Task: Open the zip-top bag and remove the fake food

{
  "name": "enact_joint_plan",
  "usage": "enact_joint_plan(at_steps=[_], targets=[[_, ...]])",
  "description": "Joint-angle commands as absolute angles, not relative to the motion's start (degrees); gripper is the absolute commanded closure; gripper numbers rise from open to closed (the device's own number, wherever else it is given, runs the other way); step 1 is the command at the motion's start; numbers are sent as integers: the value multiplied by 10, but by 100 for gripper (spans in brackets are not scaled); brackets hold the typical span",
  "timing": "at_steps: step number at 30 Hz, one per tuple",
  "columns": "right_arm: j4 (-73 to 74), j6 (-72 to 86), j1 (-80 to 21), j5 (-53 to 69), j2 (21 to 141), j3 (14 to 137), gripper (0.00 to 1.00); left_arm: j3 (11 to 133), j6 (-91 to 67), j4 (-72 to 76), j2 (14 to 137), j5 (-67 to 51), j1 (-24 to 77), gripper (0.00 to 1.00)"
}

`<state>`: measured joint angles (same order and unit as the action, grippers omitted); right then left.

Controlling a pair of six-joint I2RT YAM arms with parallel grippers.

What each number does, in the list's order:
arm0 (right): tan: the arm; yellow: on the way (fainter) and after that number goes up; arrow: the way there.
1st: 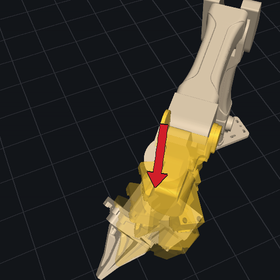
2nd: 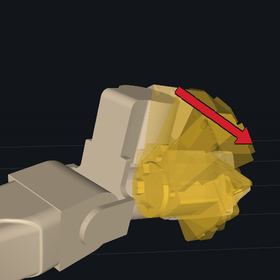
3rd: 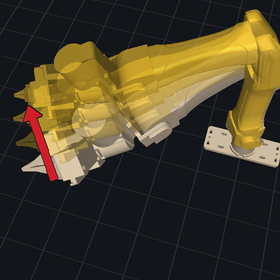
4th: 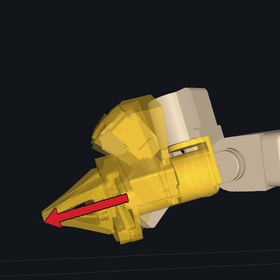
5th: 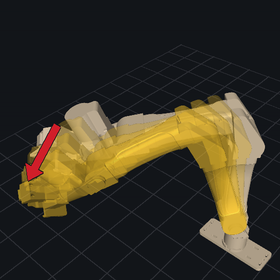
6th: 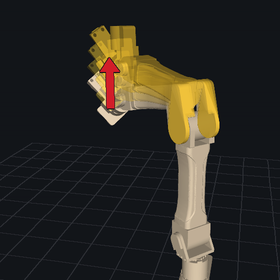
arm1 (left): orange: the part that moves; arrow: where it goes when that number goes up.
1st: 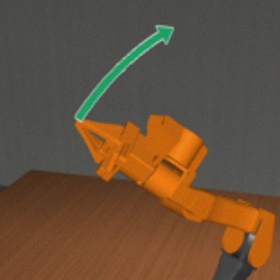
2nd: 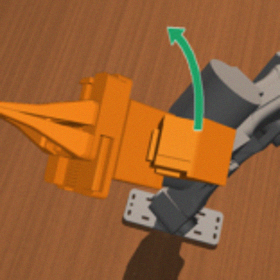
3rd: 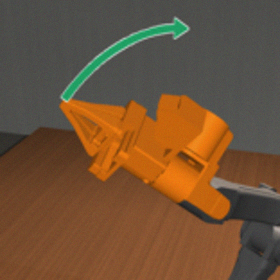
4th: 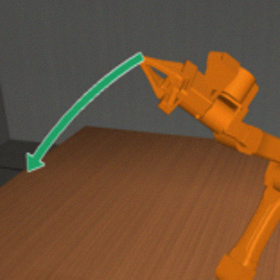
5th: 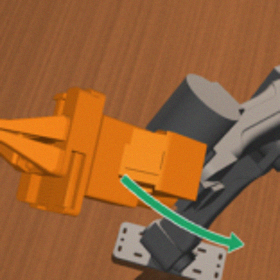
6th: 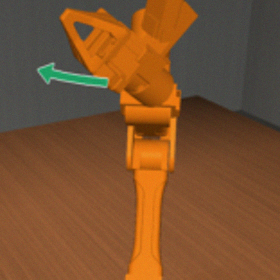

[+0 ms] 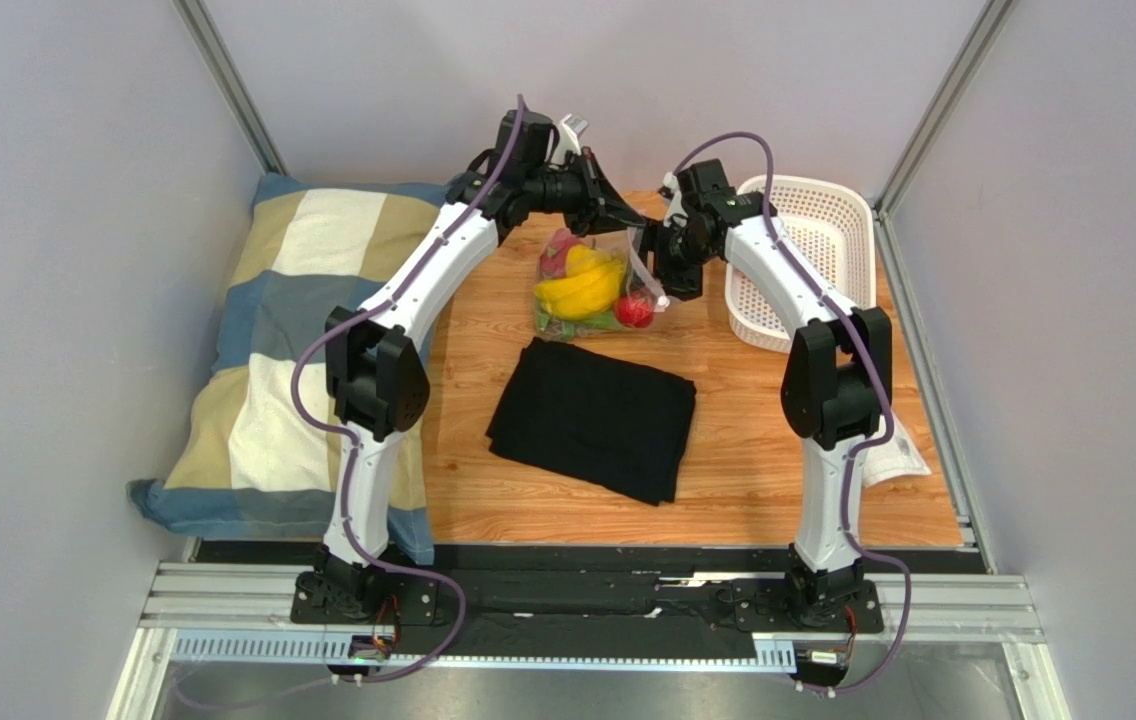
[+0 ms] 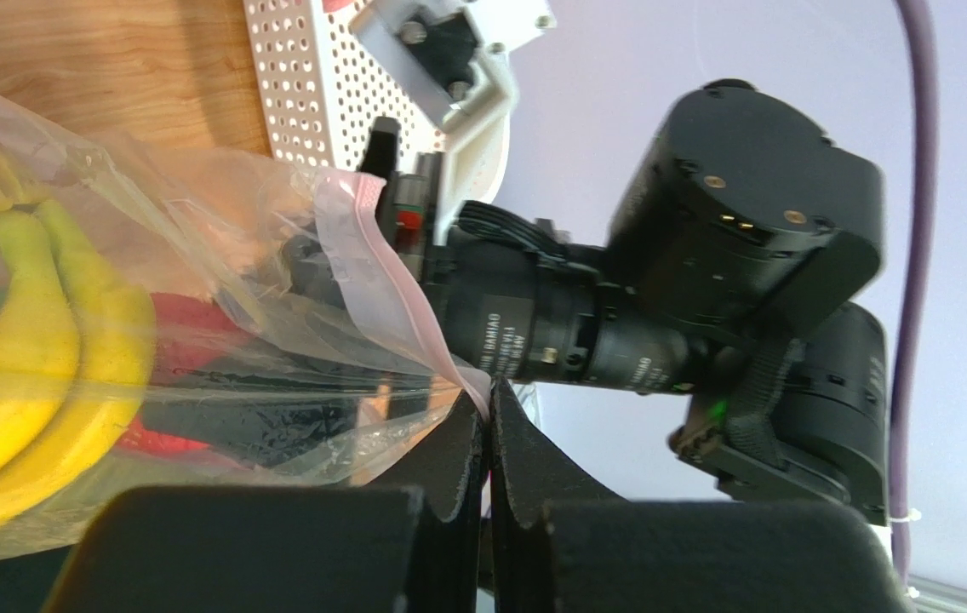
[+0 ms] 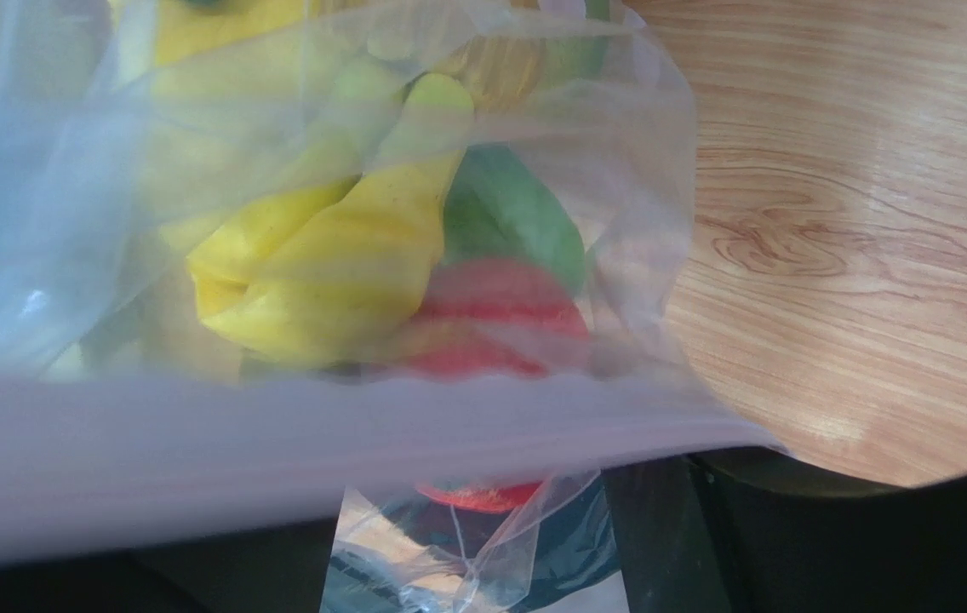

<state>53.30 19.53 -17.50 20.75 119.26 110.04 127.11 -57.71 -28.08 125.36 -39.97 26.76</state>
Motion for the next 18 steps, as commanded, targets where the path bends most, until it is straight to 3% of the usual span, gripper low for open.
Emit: enact_joint_plan(at_steps=[1,4,6,10,11,14,18], targets=[[487,190,-183,227,1200,1054,28,1293,-577,-244,1230,-403,273,100],[479,190,-185,232,1201,1037,28,1291,-575,-248,1232,-401,275,100],[475,192,-187,232,1200,1034,37,1289,-574,-249,1233,-400,276,100],[479,204,-186,231,1180,1055,66,1288,-568,-257,1235,-397,276,100],[481,211,-186,226,1173,1073,81,1288,-565,-260,1233,-395,276,100],[481,242,-175,198,1154,1107,100,1287,-553,-271,1231,-391,276,100],[476,293,-149,208,1140,1150,100,1286,-528,-289,1229,-385,276,100]])
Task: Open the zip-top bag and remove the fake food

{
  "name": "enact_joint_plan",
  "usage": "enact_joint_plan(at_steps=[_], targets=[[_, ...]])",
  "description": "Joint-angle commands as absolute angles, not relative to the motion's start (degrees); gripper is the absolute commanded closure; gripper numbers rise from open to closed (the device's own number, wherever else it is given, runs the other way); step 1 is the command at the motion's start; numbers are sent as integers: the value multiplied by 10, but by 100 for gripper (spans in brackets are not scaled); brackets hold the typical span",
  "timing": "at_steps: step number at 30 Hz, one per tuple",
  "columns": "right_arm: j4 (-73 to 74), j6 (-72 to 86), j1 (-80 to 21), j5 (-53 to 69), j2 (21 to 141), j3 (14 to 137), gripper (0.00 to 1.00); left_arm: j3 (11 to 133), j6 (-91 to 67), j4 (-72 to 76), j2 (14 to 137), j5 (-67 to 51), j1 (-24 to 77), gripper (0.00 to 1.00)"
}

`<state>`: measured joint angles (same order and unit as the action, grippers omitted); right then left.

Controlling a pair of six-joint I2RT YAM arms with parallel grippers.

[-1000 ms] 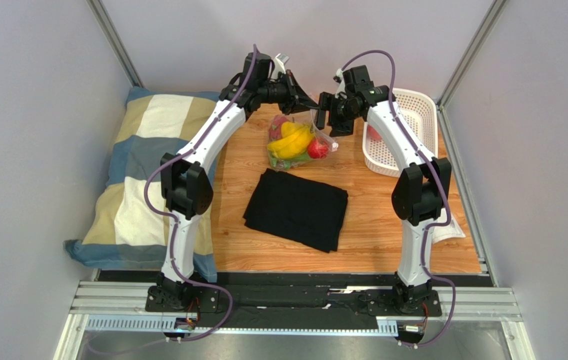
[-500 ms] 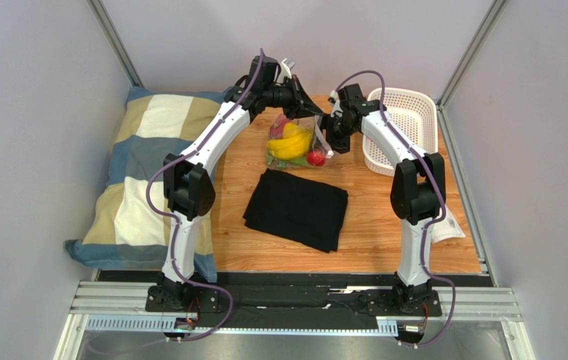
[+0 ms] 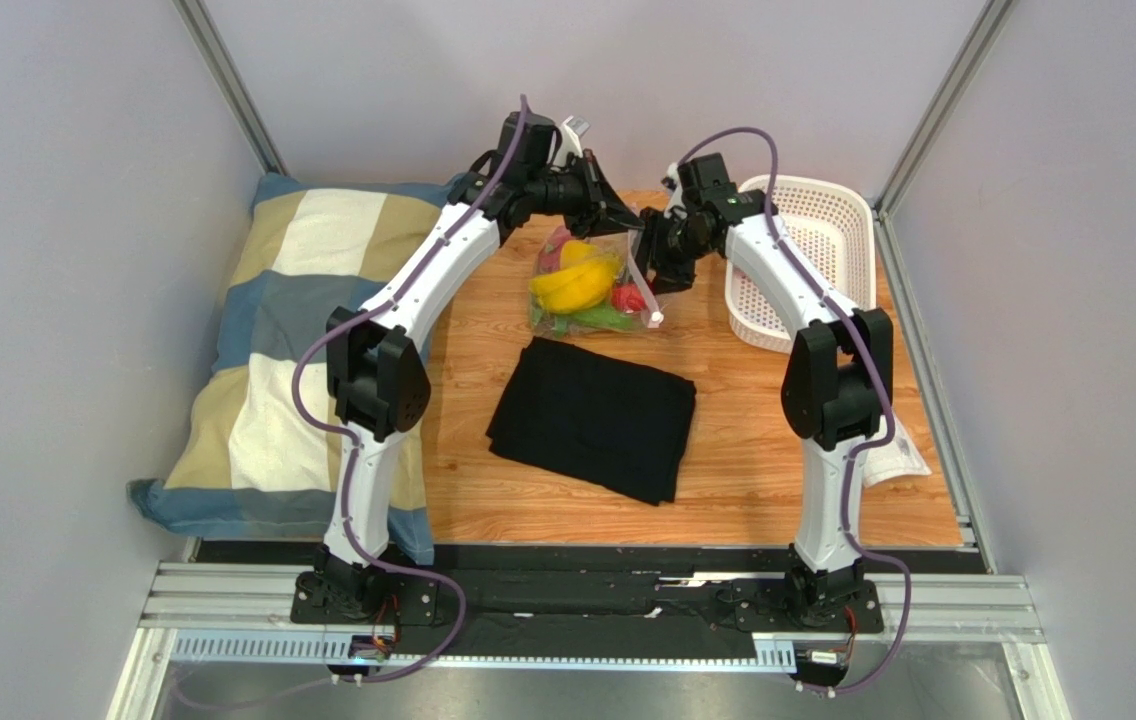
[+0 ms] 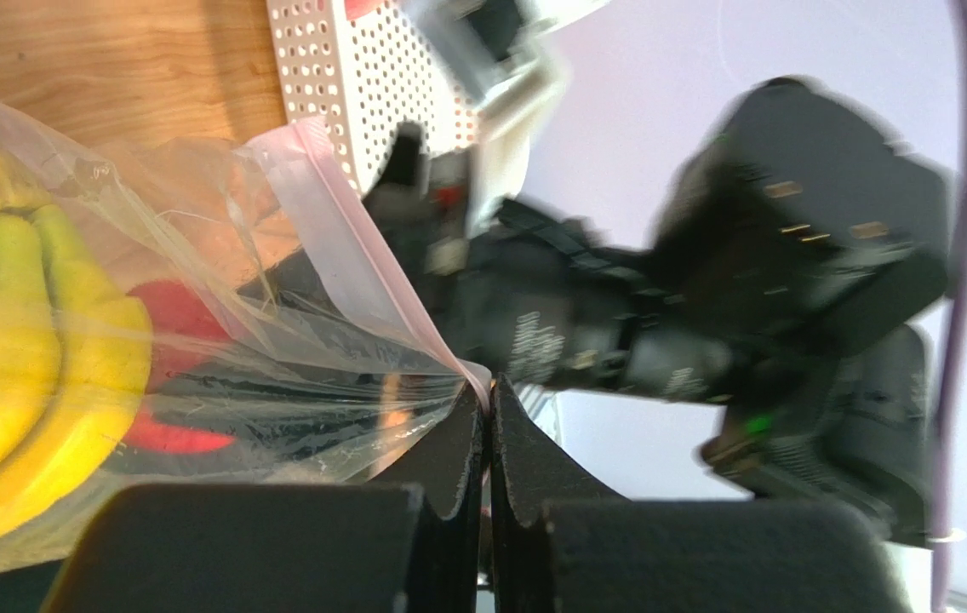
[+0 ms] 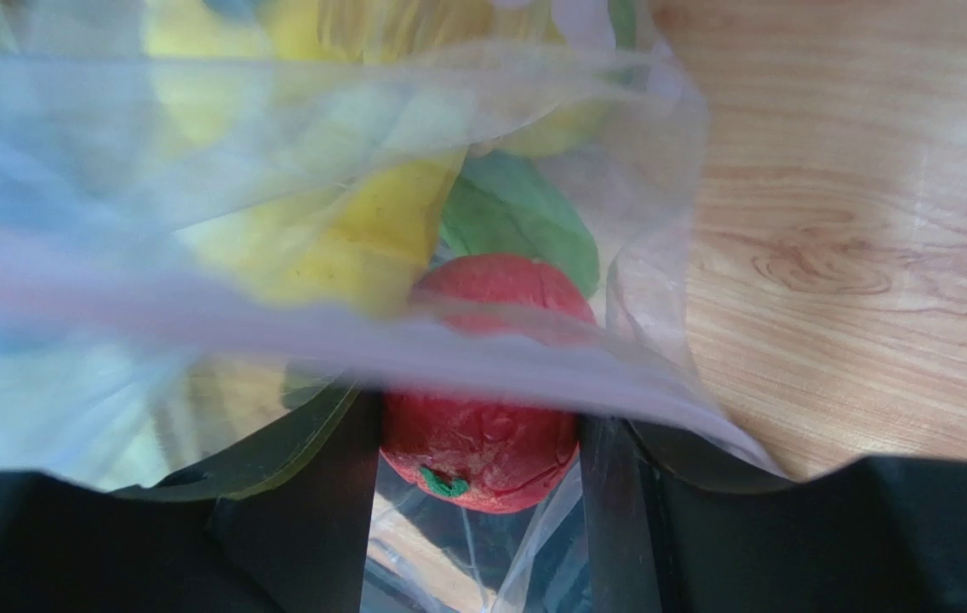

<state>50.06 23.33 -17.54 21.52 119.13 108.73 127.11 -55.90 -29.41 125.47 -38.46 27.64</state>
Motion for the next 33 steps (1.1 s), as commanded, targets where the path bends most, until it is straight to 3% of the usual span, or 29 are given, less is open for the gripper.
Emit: enact_joint_plan(at_steps=[1,7,10,14,17,26,29,30,32,33], targets=[[476,301,-145,215,1137,1157,100,1287,-523,-300,1228,-383,275,100],[476,358,-95,206,1080,1150,100,1287,-505,-316,1220,-367,271,100],[400,403,-55,233,1023,1086,100,1287,-503,-319,1219,-364,268,100],[441,399,-5,123,992,1051,100,1288,-505,-319,1223,-367,267,100],[468,387,37,8,1007,1013,100,1293,-509,-316,1224,-371,267,100],[508,349,92,-62,1111,990,91,1296,-513,-313,1223,-381,267,100],[512,334,93,-61,1135,983,70,1298,-518,-310,1225,-383,267,100],[516,329,93,-56,1143,988,56,1299,-519,-310,1225,-384,267,100],[530,322,93,-51,1151,997,42,1301,-522,-309,1228,-385,267,100],[534,316,92,-52,1152,1002,29,1302,-522,-308,1228,-387,267,100]])
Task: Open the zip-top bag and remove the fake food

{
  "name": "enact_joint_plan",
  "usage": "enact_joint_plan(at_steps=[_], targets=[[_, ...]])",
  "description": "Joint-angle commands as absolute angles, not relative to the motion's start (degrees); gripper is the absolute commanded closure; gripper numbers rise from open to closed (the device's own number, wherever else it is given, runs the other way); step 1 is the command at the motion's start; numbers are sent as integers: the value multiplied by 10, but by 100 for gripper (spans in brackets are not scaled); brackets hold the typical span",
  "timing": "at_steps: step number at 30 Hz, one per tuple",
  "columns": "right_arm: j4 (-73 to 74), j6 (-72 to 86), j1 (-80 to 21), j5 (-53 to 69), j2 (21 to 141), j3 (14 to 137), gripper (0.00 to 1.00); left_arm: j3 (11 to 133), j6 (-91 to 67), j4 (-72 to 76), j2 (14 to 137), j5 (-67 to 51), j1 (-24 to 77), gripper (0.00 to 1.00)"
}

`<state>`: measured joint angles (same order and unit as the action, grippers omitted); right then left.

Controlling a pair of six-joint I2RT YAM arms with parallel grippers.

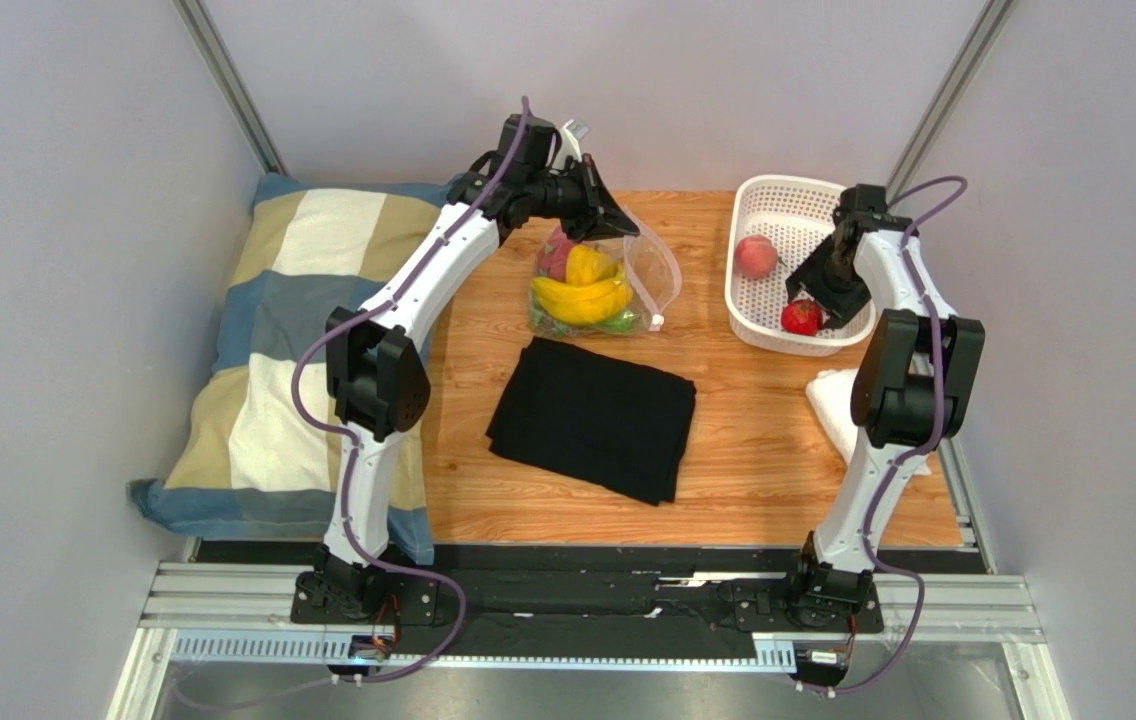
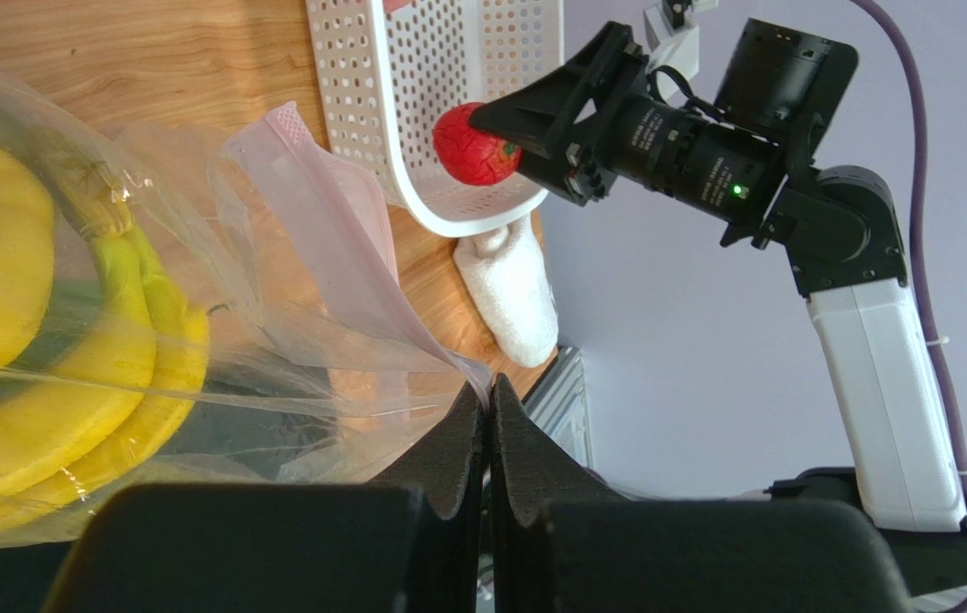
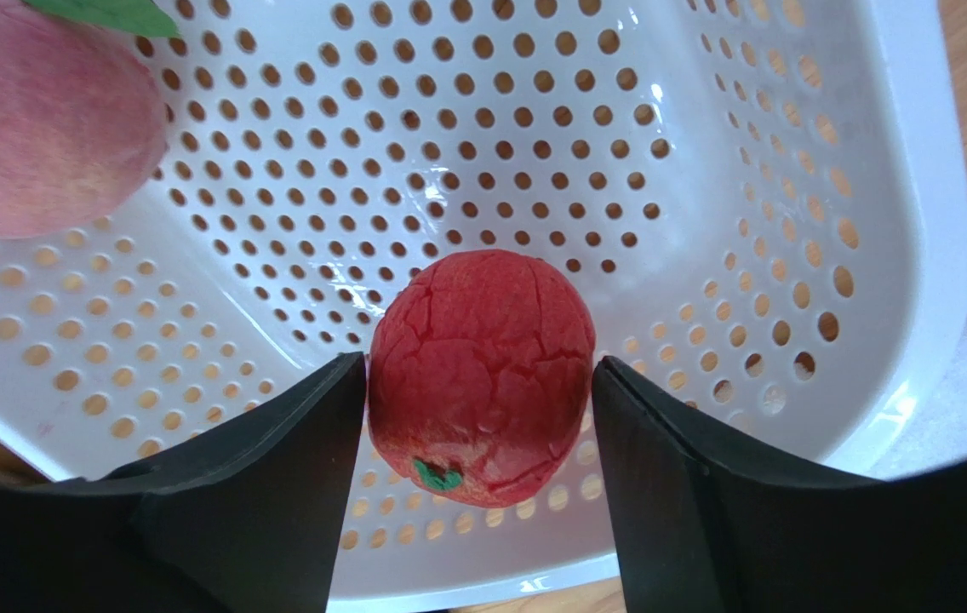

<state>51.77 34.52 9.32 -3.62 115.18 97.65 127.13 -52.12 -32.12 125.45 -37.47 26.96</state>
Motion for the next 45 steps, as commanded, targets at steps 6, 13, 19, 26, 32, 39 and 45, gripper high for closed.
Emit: enact_joint_plan(at_steps=[6,13,19,26,32,39,45], targets=[[573,296,66,-55,1131,1048,15,1299,-522,-311,1226,-385,267,100],[525,318,-39,81,1052,1061,35,1299,-522,-309,1225,-382,267,100],[496,360,-129,146,1049,1061,63,1297,-522,-309,1226,-380,268,100],[457,392,-168,184,1095,1067,65,1294,-523,-309,1222,-379,270,100],[411,426,-171,229,1150,1063,64,1288,-521,-308,1220,-377,274,100],[381,447,-173,254,1184,1044,47,1288,-520,-308,1223,-382,277,100],[345,466,-173,273,1195,1013,29,1288,-521,-308,1227,-383,277,100]])
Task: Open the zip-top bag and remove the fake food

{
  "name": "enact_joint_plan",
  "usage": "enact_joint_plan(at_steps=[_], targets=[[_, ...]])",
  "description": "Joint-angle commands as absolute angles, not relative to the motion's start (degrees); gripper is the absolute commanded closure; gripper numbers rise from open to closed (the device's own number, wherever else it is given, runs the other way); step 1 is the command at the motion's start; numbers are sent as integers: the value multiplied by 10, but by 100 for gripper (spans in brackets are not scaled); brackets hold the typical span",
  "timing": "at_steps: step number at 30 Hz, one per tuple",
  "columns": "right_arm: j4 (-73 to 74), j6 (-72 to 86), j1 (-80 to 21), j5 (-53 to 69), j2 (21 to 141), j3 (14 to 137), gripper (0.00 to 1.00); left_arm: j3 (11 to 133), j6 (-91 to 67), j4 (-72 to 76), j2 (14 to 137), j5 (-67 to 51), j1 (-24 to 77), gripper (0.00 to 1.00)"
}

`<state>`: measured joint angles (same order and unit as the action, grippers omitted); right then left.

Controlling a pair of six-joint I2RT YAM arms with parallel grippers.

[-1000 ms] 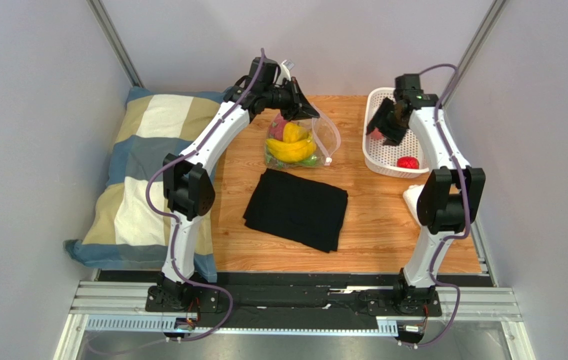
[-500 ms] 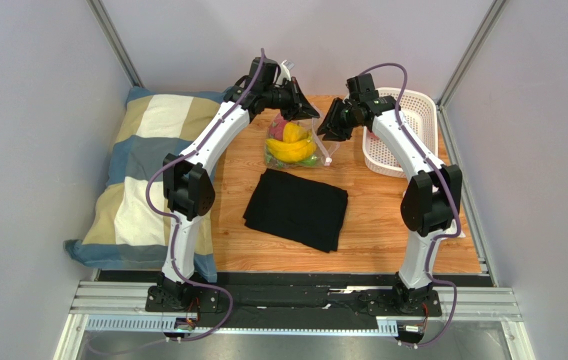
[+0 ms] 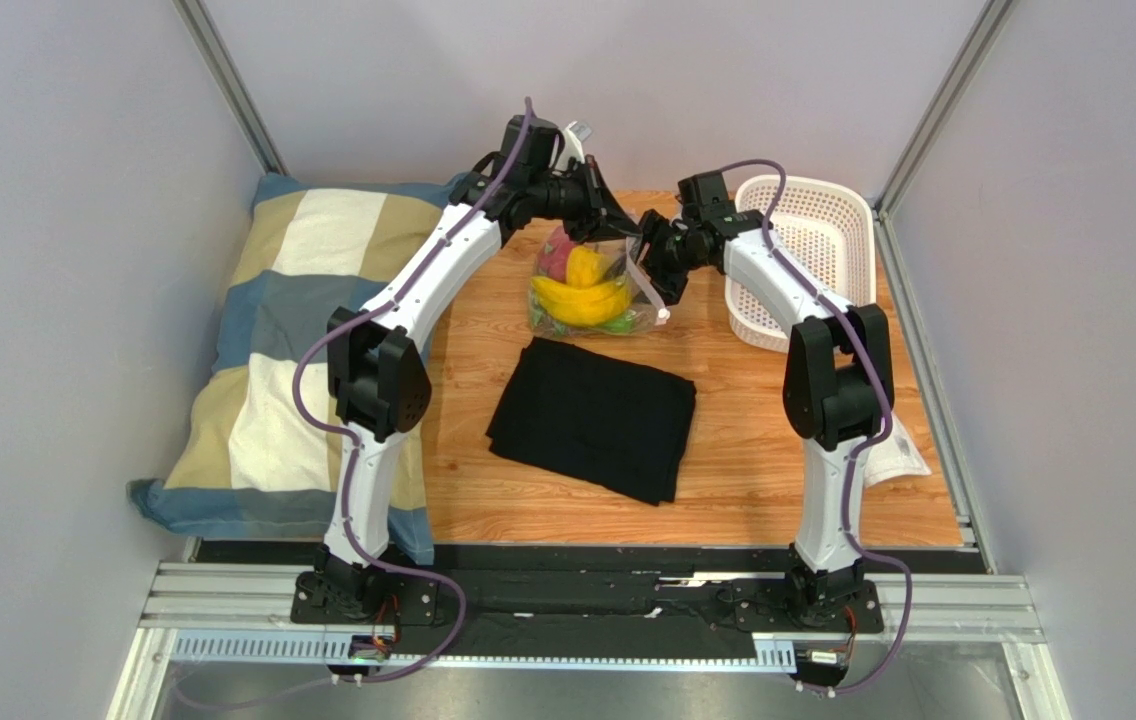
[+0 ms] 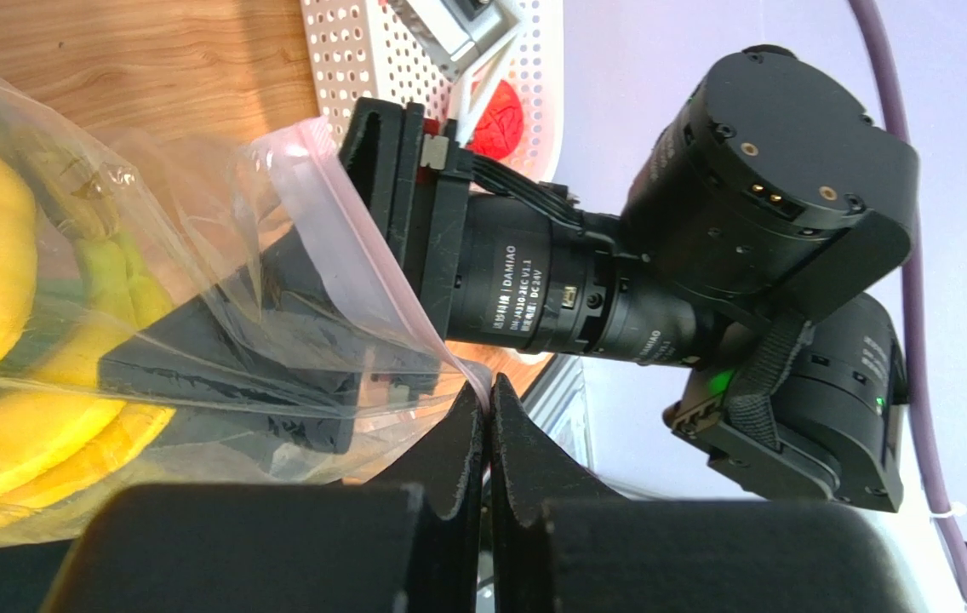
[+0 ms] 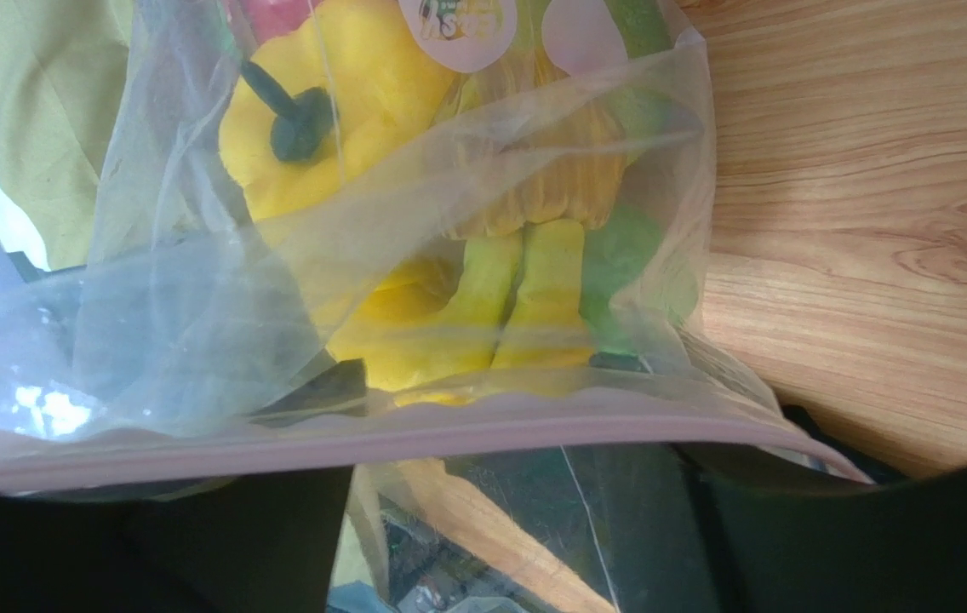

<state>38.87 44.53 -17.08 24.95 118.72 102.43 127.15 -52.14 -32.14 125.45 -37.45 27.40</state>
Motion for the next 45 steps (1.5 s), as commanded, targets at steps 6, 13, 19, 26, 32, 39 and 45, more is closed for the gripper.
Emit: enact_joint_plan(at_steps=[6,13,19,26,32,39,45], targets=[[327,481,-175,289,1215,1002,25,1291,-520,-308,1225,-384,278,100],[326,492,-180,294,1248,1013,35,1288,-518,-310,1223,-384,282,100],[320,476,-181,283,1231,1014,58,1284,-505,-322,1219,-379,282,100],[318,441,-185,277,1173,1006,92,1284,-497,-328,1217,-366,278,100],[323,429,-192,310,1149,1017,100,1308,-497,-332,1225,-364,269,100],[290,351,-200,372,1117,1024,100,1310,-489,-326,1220,-367,265,100],[288,188,-200,412,1103,1044,100,1304,-478,-334,1208,-358,265,100]])
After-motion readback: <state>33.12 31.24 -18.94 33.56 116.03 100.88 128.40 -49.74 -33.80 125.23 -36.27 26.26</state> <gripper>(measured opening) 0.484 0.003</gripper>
